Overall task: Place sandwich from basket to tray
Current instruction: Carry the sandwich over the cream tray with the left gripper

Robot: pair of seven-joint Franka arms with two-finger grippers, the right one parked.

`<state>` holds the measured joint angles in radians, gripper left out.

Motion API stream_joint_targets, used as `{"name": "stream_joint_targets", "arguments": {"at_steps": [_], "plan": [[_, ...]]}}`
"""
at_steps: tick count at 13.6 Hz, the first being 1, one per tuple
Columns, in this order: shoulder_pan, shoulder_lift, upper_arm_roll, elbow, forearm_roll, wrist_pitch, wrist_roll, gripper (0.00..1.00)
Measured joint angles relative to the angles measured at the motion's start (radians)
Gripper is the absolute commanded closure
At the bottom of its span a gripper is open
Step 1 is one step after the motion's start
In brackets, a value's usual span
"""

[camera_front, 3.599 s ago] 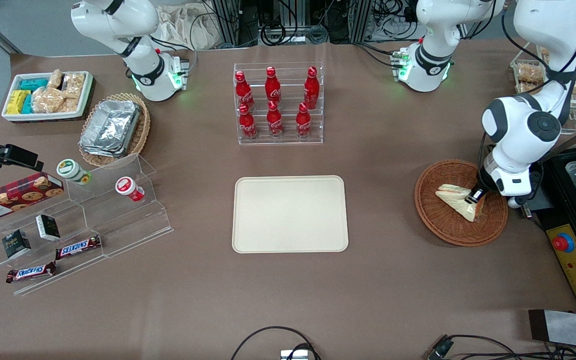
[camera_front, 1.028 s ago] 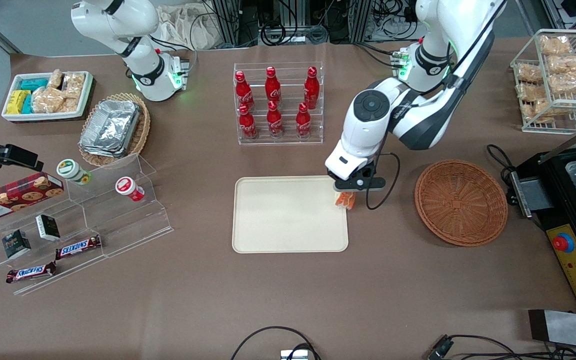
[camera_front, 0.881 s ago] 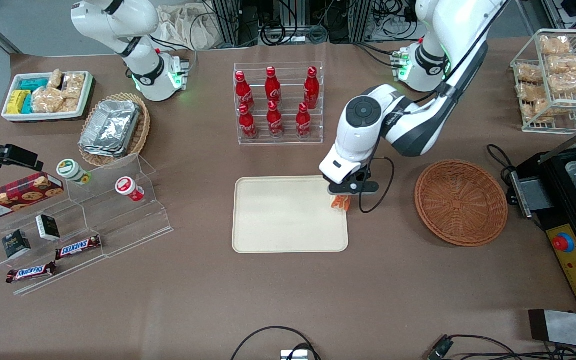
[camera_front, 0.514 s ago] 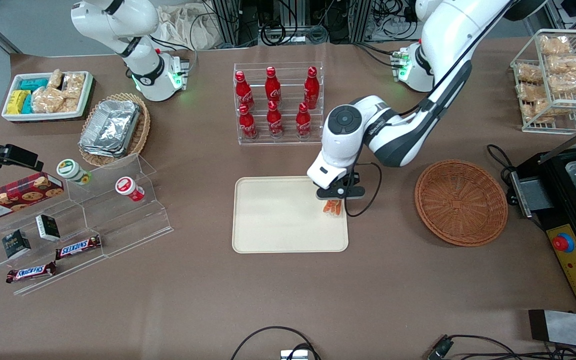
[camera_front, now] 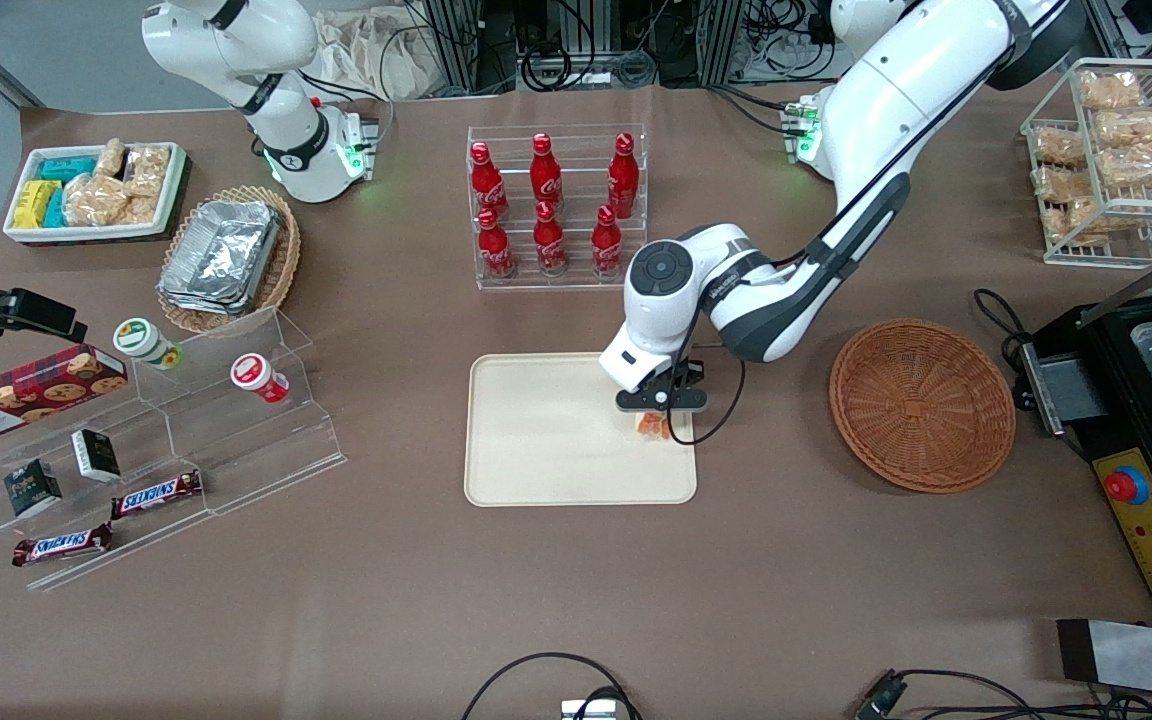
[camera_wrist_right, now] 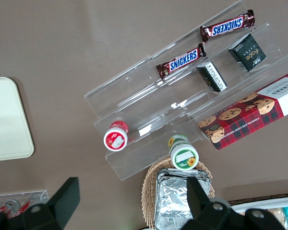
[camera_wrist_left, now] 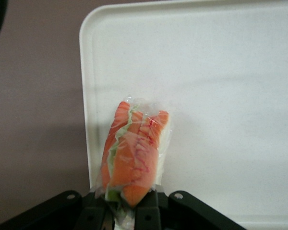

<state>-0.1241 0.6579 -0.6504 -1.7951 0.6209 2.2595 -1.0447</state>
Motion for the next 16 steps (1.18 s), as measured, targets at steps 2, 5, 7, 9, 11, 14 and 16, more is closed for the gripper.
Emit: {"name": "stream_joint_targets", "arguments": {"at_steps": [2, 5, 7, 9, 11, 14, 16], "plan": [[-0.011, 0.016, 0.000, 0.012, 0.004, 0.000, -0.001, 1.00], [-0.022, 0.029, 0.002, 0.026, 0.010, 0.000, -0.019, 0.80], [-0.022, 0.035, 0.004, 0.028, 0.024, 0.000, -0.042, 0.68], [-0.022, 0.037, 0.005, 0.028, 0.040, 0.000, -0.062, 0.49], [-0.022, 0.043, 0.005, 0.029, 0.047, -0.001, -0.069, 0.28], [-0.022, 0.049, 0.010, 0.033, 0.049, -0.001, -0.074, 0.25], [-0.021, 0.049, 0.011, 0.052, 0.049, -0.001, -0.082, 0.25]]}}
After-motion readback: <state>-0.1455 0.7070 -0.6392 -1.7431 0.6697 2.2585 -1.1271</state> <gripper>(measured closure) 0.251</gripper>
